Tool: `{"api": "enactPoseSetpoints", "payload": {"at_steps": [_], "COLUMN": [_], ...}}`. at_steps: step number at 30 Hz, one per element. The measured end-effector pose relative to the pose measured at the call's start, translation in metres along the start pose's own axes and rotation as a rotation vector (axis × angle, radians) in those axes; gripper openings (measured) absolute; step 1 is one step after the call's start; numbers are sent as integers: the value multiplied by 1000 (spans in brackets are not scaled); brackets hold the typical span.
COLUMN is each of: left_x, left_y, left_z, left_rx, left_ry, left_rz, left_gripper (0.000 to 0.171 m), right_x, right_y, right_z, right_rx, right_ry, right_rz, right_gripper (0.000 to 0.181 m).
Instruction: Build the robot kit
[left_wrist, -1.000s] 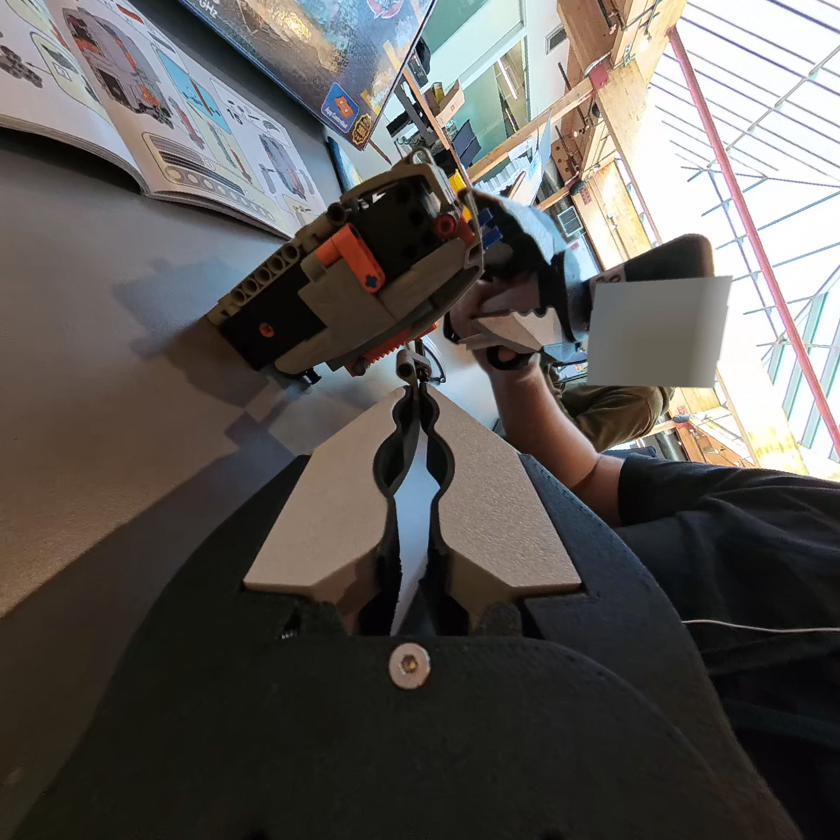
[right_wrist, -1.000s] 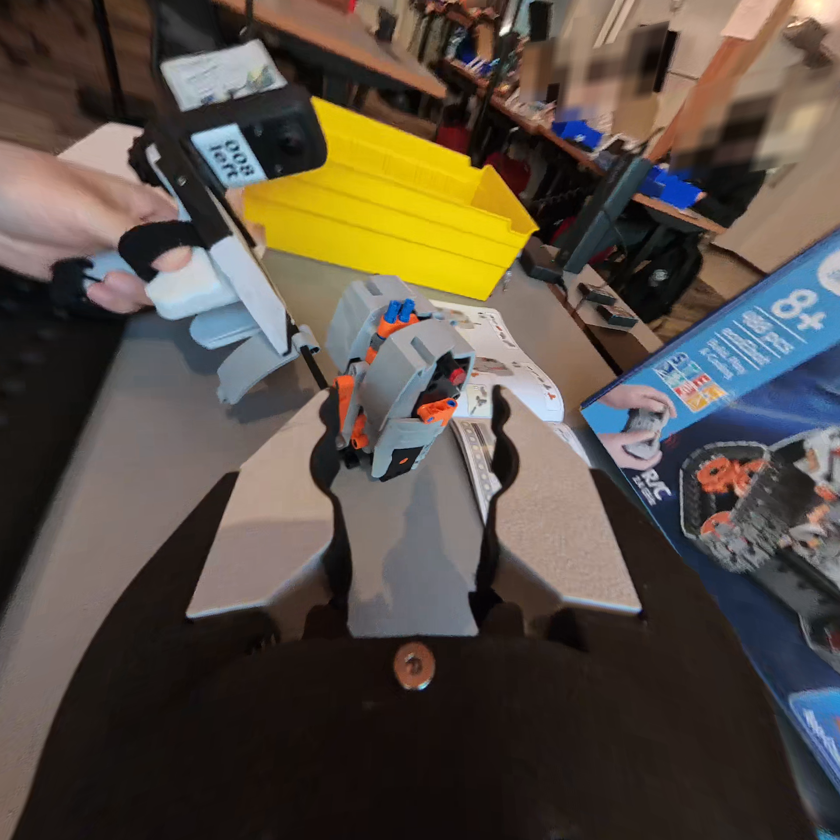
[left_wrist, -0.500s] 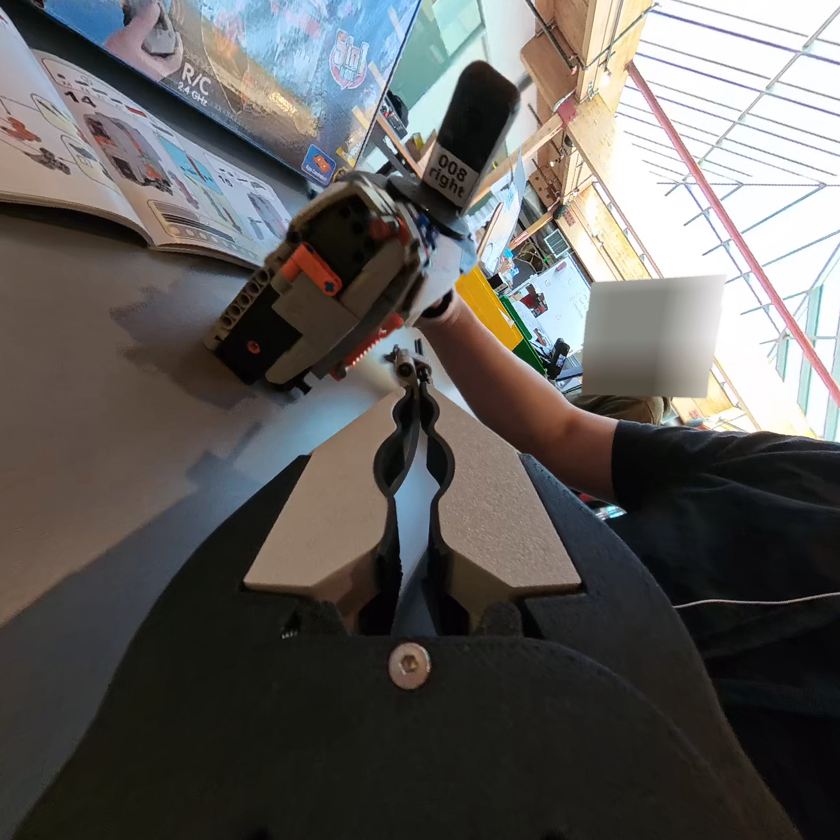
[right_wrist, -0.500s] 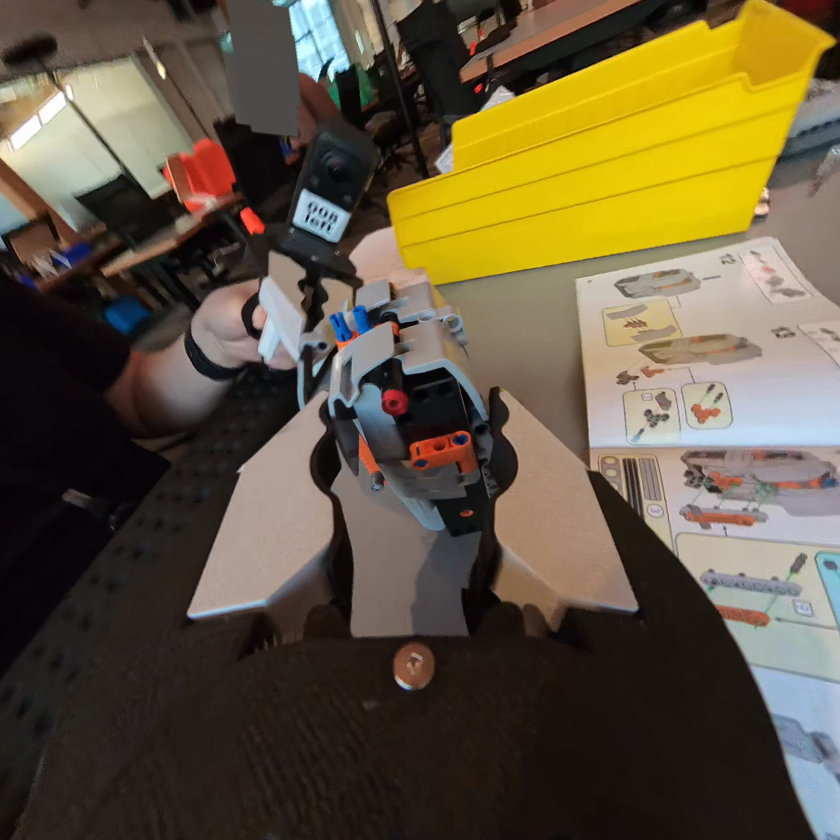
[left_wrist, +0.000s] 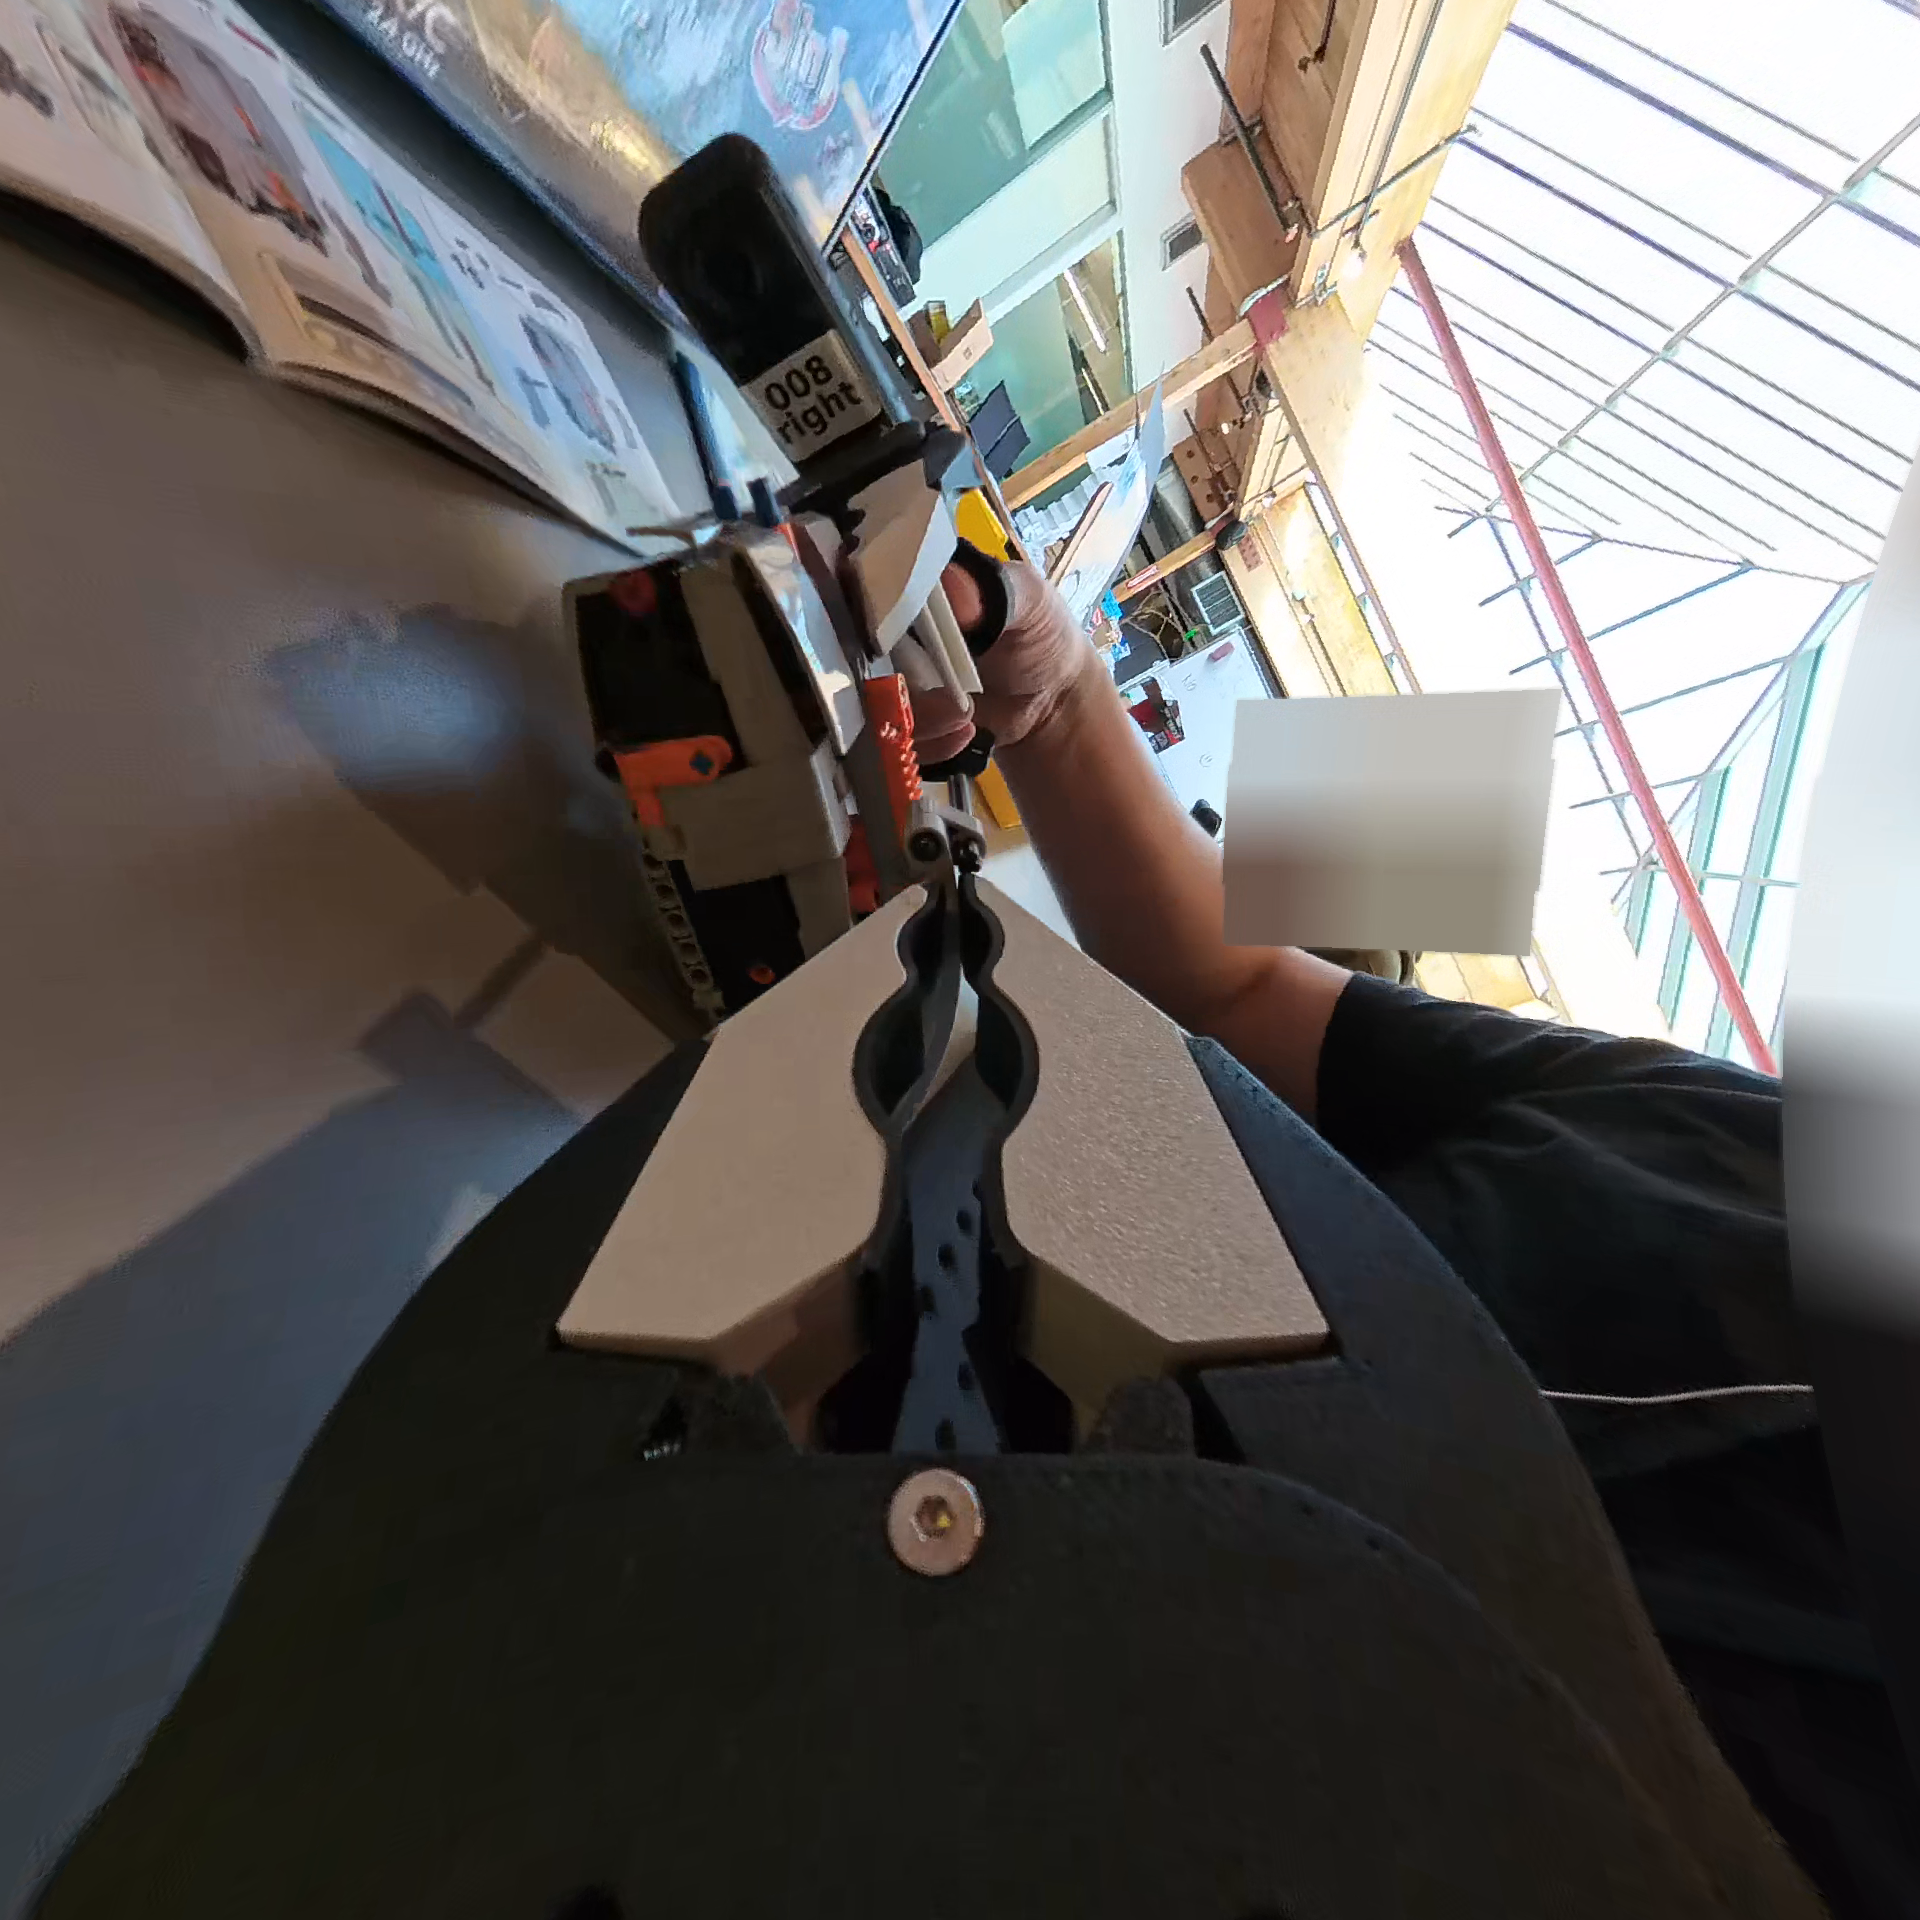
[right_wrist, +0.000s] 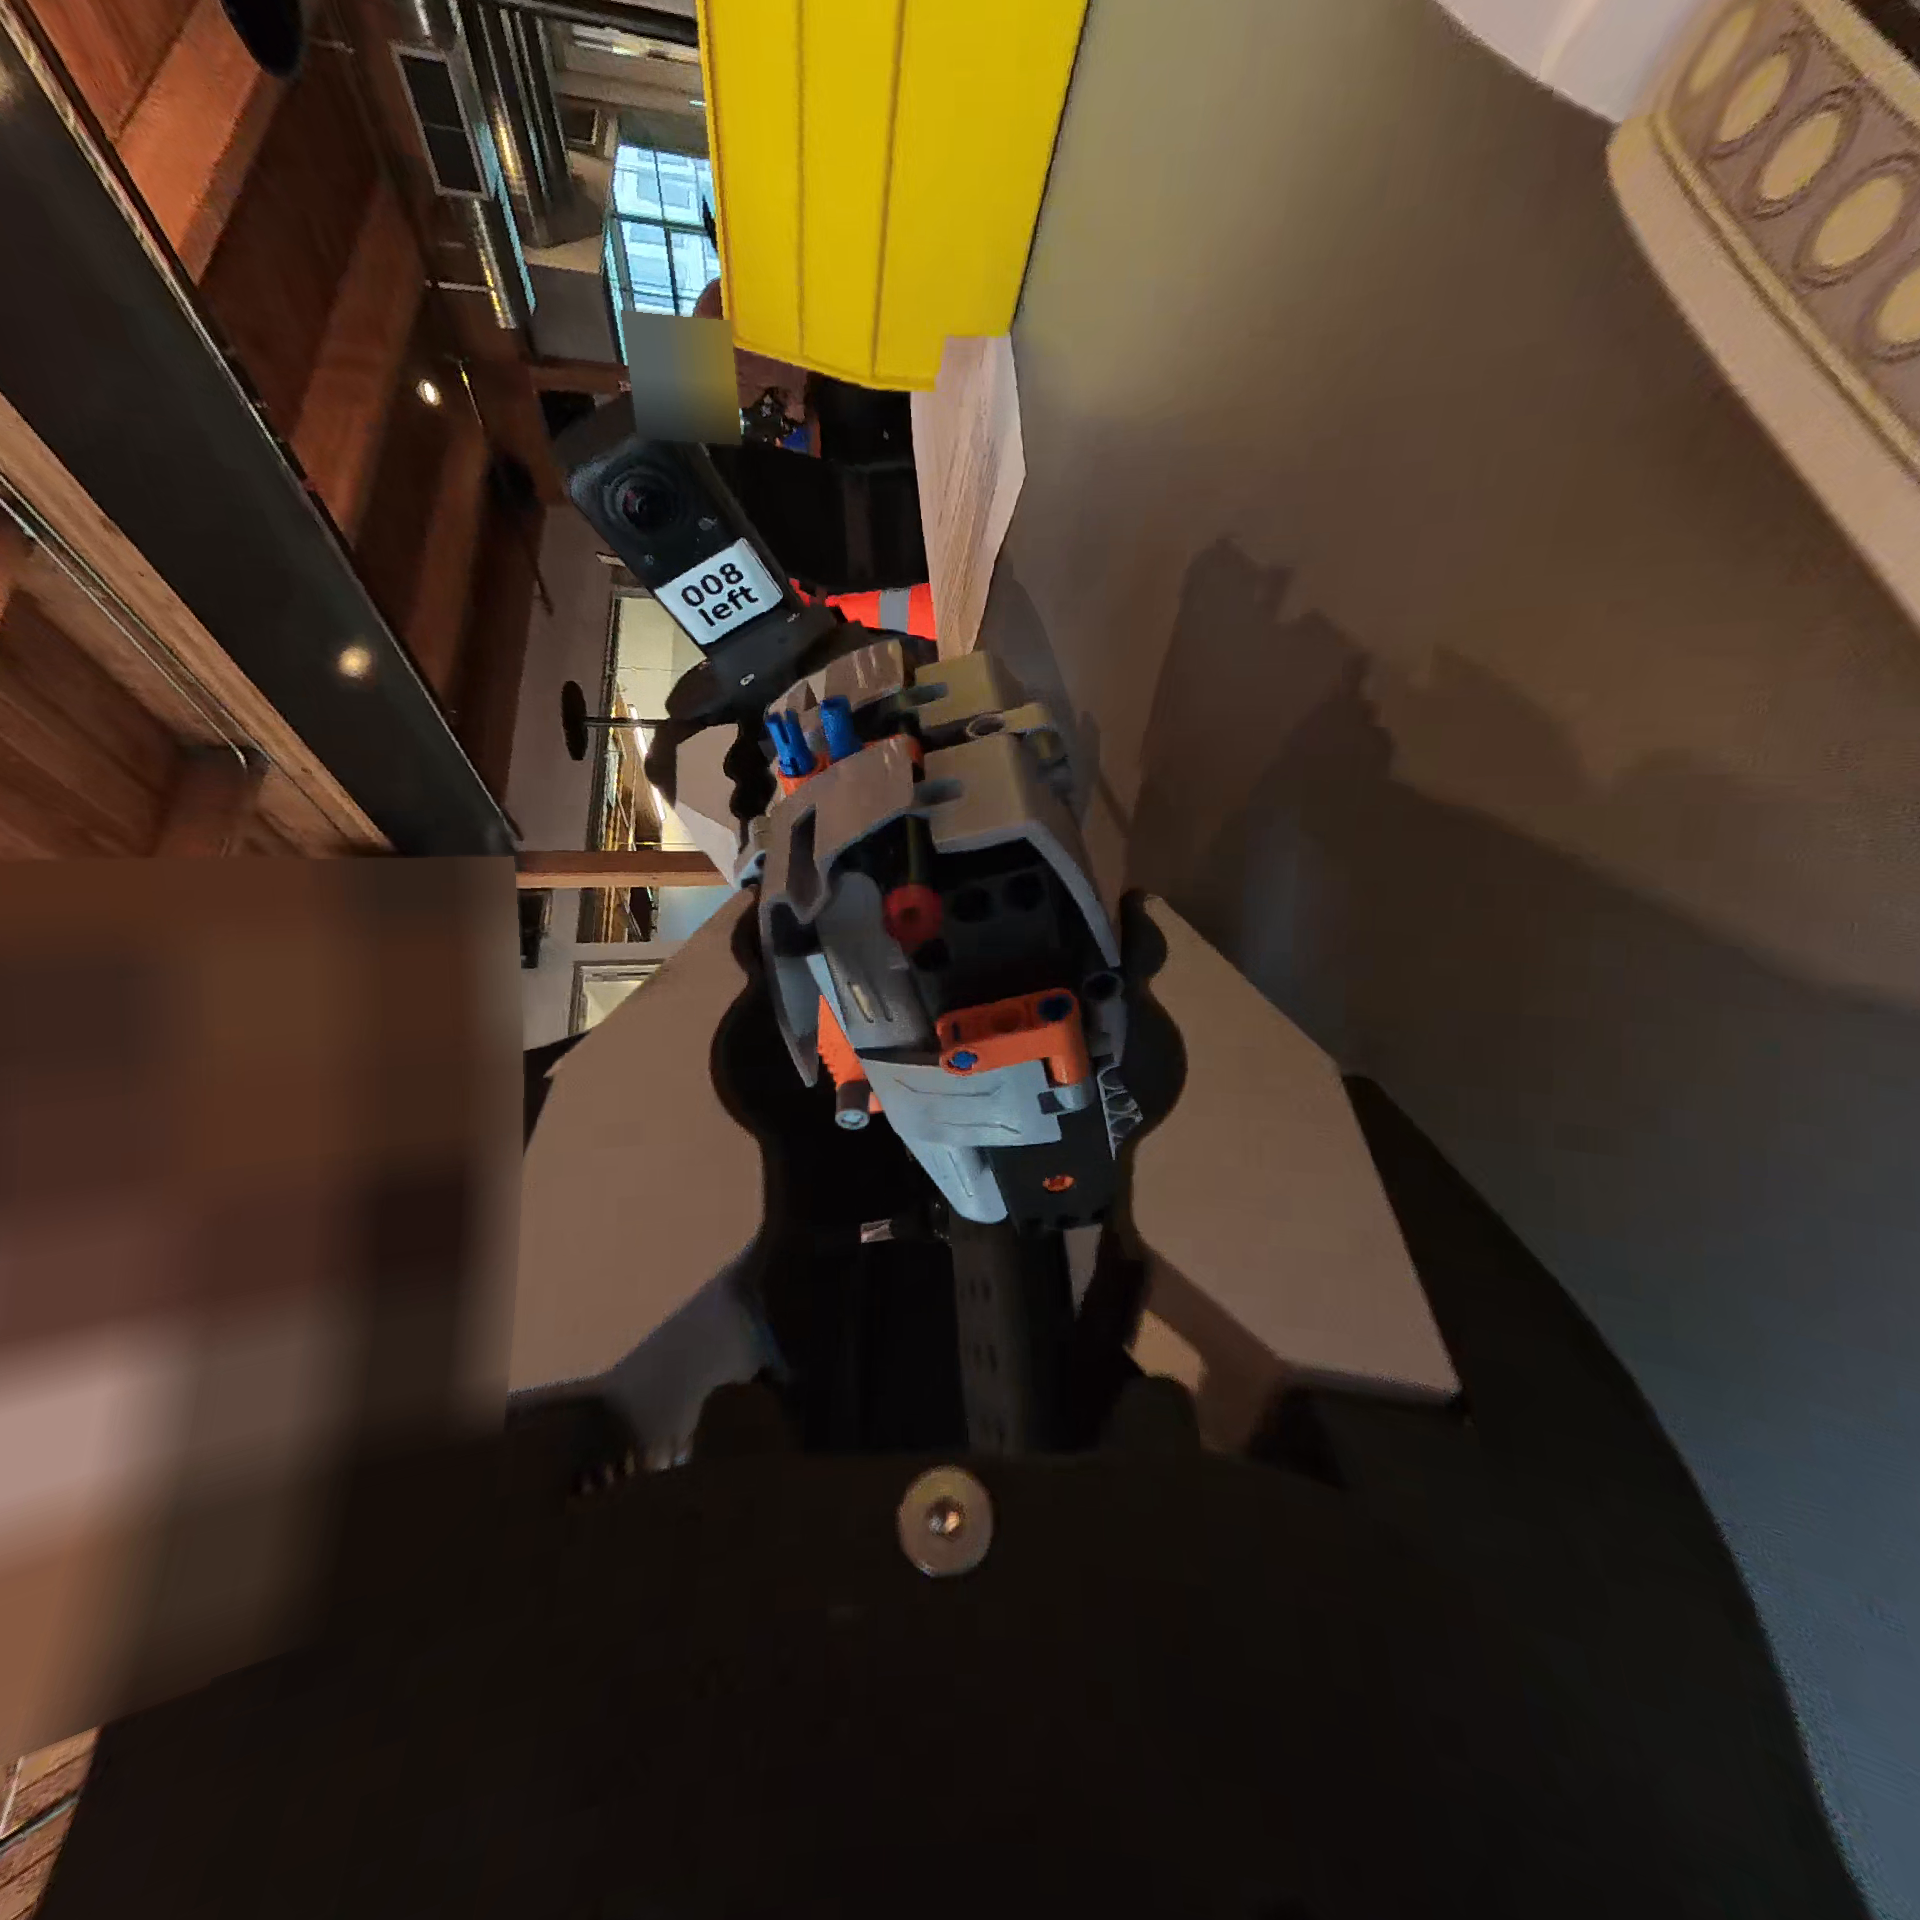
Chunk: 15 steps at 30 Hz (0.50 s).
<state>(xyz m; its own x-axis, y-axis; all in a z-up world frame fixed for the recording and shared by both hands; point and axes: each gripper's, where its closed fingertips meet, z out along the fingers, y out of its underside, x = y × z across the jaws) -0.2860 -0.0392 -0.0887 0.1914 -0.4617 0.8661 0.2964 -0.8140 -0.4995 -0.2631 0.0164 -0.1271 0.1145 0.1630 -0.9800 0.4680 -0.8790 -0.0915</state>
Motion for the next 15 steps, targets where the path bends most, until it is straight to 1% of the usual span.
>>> {"api": "enactPoseSetpoints", "payload": {"at_steps": [2, 4, 6, 9, 13, 15], "left_x": [-1, -4, -6, -9, -19, -20], "left_y": [3, 3, 3, 1, -5, -5], "left_z": [-1, -1, 0, 2, 6, 8], "left_rx": [-1, -2, 1, 19, 53, 58], "left_ry": [2, -2, 10, 30, 23, 20], "left_rz": [-43, -93, -153, -220, -258, -262], "left_gripper": [0, 0, 0, 0, 0, 0], "right_x": [5, 19, 22, 21, 22, 24], "right_y": [-4, -11, -16, -14, -9, -7], "right_z": [2, -2, -4, -2, -7, -13], "right_rx": [28, 84, 124, 134, 138, 137], "right_ry": [40, 140, 148, 139, 178, 221], "right_rz": [-3, -24, -19, -31, -74, -102], "right_gripper": [64, 64, 61, 62, 62, 63]}}
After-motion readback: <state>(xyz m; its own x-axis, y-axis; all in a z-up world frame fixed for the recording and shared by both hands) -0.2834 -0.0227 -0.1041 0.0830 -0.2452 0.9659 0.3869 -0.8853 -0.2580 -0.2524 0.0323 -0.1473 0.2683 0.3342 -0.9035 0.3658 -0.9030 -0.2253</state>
